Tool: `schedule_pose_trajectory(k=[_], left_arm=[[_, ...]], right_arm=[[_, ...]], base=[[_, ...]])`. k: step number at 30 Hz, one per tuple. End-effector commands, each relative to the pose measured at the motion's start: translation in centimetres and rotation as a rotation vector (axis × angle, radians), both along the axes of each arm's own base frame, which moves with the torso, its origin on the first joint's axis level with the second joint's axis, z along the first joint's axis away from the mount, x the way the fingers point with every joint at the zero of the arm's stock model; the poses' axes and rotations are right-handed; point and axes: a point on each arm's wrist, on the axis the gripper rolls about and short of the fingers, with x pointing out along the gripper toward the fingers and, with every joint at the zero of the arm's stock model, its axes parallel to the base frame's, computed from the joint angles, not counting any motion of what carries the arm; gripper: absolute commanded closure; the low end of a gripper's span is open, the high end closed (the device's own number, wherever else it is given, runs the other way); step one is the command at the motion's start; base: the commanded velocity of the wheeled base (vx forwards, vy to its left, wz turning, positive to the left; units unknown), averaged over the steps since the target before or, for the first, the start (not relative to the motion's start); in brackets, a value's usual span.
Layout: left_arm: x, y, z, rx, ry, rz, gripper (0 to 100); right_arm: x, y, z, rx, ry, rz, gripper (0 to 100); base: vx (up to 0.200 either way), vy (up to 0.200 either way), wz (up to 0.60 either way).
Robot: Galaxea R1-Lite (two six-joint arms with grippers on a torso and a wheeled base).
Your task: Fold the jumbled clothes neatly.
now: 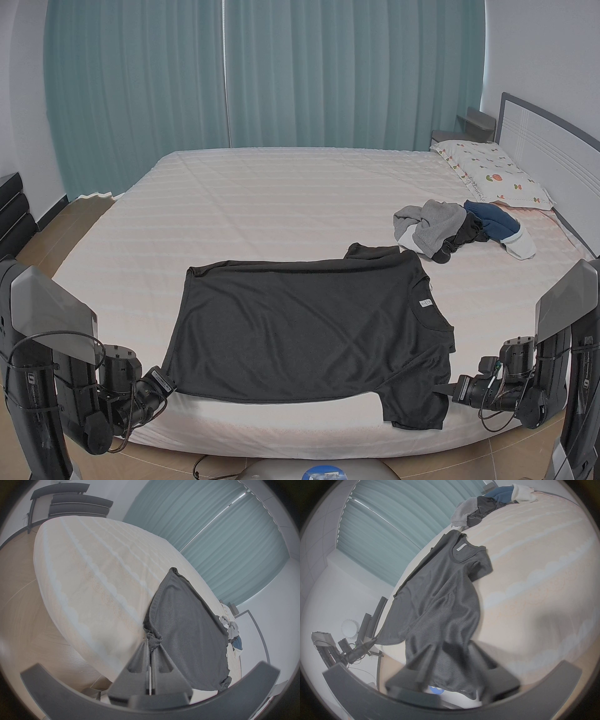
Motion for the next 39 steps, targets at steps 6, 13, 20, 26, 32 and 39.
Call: schedule_pose_trajectory(k=[6, 13, 20, 26, 32, 39], left_arm=[[-0.9, 0.1, 0.1, 0.076, 0.012, -0.052, 100], [-1.4, 0.3, -0.5, 0.221, 0.04, -0.053, 100], [-1.7, 0.1, -0.8, 0.257, 0.076, -0.043, 100], [-2.7, -0.4, -0.4, 0.274, 0.134, -0.088, 100], [-3.3, -0.4, -0.5, 0.311, 0.197, -0.104, 100], [-4.3, -0.9, -0.9, 0.377, 0.271, -0.119, 100]], right_arm=[[-1.2, -1.0, 1.2, -0.041, -0.011, -0.051, 100], [-2.6, -2.0, 2.5, -0.062, -0.025, -0.066, 100], [-2.9, -1.8, 2.9, -0.074, -0.01, -0.052, 100], [-4.3, -2.0, 3.7, -0.119, 0.065, -0.025, 100], [-5.3, -2.1, 4.4, -0.154, 0.107, -0.01, 100], [-6.2, -2.1, 3.9, -0.238, 0.194, -0.023, 100]], base=[[0.0, 0.0, 0.0], [0.0, 0.0, 0.0], [0.0, 0.0, 0.0], [0.0, 0.0, 0.0], [0.0, 0.0, 0.0], [0.0, 0.0, 0.0]])
